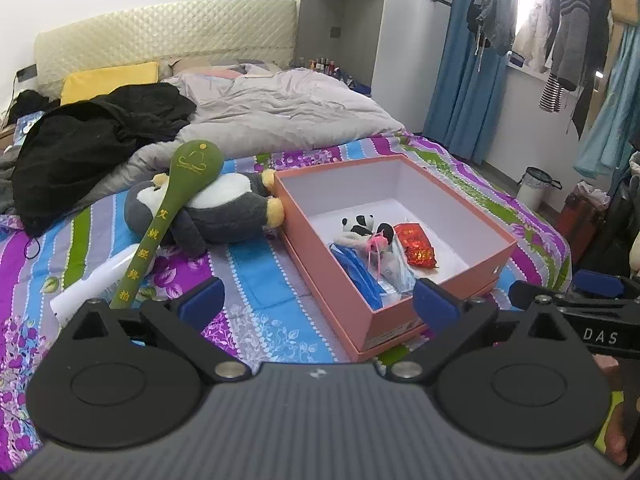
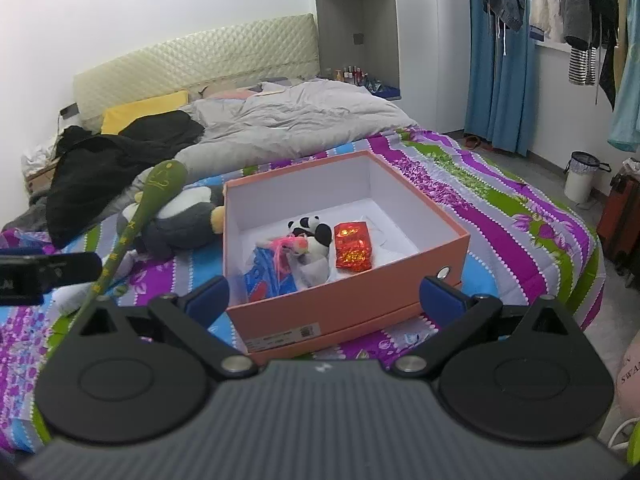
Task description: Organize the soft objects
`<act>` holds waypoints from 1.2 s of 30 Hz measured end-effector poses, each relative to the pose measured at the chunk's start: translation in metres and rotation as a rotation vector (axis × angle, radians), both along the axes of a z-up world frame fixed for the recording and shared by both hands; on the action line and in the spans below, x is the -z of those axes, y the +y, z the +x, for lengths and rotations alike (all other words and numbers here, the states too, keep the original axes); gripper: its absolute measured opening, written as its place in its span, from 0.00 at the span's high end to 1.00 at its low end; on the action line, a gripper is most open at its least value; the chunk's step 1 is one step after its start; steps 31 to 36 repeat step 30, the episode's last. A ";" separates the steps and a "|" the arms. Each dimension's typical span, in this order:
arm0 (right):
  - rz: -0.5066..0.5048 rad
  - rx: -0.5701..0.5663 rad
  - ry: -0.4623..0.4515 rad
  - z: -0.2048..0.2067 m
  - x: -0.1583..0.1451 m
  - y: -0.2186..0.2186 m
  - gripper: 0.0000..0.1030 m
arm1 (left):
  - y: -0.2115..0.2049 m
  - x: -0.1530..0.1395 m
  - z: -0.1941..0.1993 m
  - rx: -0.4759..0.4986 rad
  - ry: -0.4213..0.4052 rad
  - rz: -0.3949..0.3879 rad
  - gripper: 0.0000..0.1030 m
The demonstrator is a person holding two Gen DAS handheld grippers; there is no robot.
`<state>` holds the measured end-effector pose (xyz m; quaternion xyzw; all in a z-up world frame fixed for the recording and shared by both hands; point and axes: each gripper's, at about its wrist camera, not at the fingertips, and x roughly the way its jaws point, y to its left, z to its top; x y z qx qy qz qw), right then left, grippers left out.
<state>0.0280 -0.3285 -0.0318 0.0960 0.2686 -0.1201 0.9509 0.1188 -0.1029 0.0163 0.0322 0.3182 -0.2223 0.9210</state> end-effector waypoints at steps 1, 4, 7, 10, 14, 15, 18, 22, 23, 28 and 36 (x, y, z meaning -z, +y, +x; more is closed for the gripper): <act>0.002 -0.001 0.001 0.000 0.000 0.001 0.00 | 0.000 0.000 0.001 -0.002 0.008 0.001 0.00; 0.005 -0.005 -0.001 -0.001 0.000 0.002 0.00 | 0.000 0.002 0.003 -0.011 0.029 0.008 0.00; 0.010 -0.008 -0.003 -0.002 0.000 0.003 0.00 | -0.003 0.001 0.002 -0.018 0.025 0.019 0.00; 0.007 -0.007 -0.006 -0.002 0.000 0.003 0.00 | -0.003 0.000 0.001 -0.017 0.023 0.018 0.00; 0.013 -0.003 -0.008 -0.003 -0.001 0.003 0.00 | -0.003 -0.002 0.001 -0.012 0.020 0.015 0.00; 0.012 -0.001 -0.009 -0.003 -0.001 0.004 0.00 | -0.003 -0.002 0.001 -0.012 0.018 0.013 0.00; 0.010 -0.001 -0.009 -0.003 -0.002 0.004 0.00 | -0.002 -0.003 0.001 -0.013 0.017 0.005 0.00; 0.008 -0.001 -0.011 -0.003 -0.002 0.004 0.00 | -0.001 -0.004 0.000 -0.014 0.015 -0.001 0.00; 0.007 0.000 -0.010 -0.003 -0.002 0.005 0.00 | -0.001 -0.004 0.000 -0.014 0.016 0.000 0.00; 0.011 0.000 -0.009 -0.002 -0.002 0.004 0.00 | -0.001 -0.004 0.000 -0.014 0.017 -0.003 0.00; 0.012 -0.002 -0.008 -0.002 -0.002 0.004 0.00 | -0.002 -0.003 0.001 -0.012 0.018 -0.004 0.00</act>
